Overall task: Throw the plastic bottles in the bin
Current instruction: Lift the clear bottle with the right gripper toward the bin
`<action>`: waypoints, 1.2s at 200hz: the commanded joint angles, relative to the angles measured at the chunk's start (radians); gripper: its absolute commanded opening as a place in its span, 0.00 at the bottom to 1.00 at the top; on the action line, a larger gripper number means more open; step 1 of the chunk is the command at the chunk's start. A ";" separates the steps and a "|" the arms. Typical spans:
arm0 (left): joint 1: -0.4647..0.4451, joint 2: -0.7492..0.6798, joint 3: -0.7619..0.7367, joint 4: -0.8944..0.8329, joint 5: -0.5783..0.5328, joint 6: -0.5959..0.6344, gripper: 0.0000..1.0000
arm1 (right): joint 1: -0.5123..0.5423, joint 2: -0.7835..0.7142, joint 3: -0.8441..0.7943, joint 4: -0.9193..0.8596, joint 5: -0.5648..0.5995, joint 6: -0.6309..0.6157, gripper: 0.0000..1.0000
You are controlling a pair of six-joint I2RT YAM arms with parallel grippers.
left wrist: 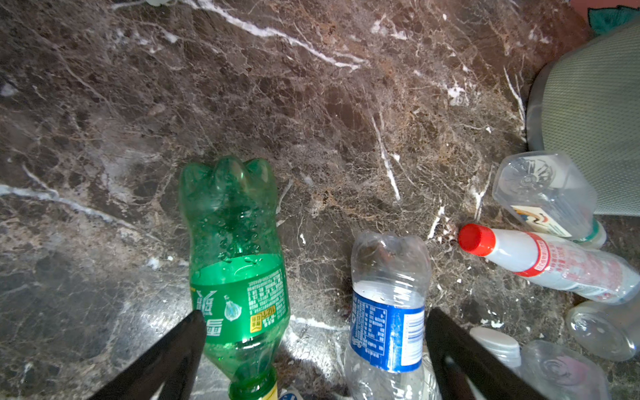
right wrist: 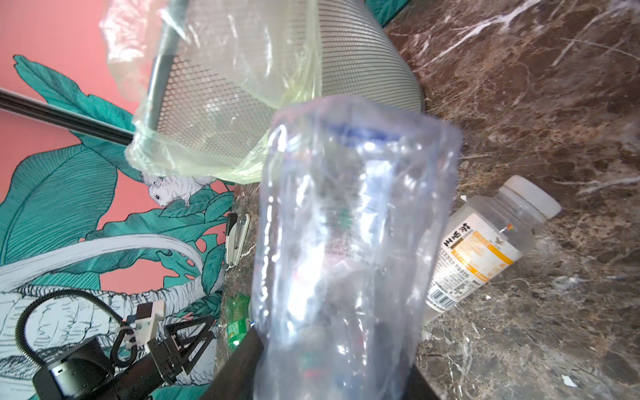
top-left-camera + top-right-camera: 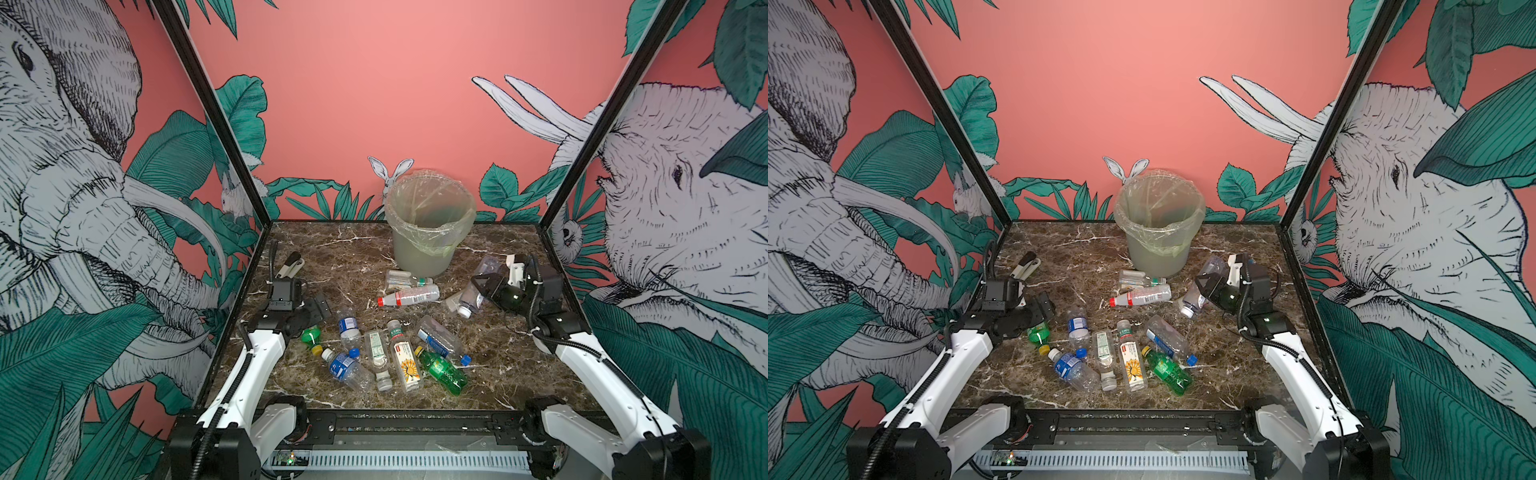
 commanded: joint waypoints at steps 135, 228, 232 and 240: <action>-0.003 -0.061 -0.051 0.090 0.079 0.000 0.99 | 0.095 0.030 0.154 0.168 -0.032 0.017 0.47; -0.002 -0.090 -0.065 0.108 0.096 0.026 0.99 | 0.099 -0.153 -0.019 0.166 0.021 -0.016 0.47; -0.002 -0.088 -0.063 0.100 0.088 0.025 0.99 | 0.099 -0.153 -0.012 0.163 0.022 -0.018 0.47; -0.002 -0.086 -0.062 0.088 0.076 0.023 0.99 | 0.101 -0.149 0.009 0.151 0.026 -0.027 0.47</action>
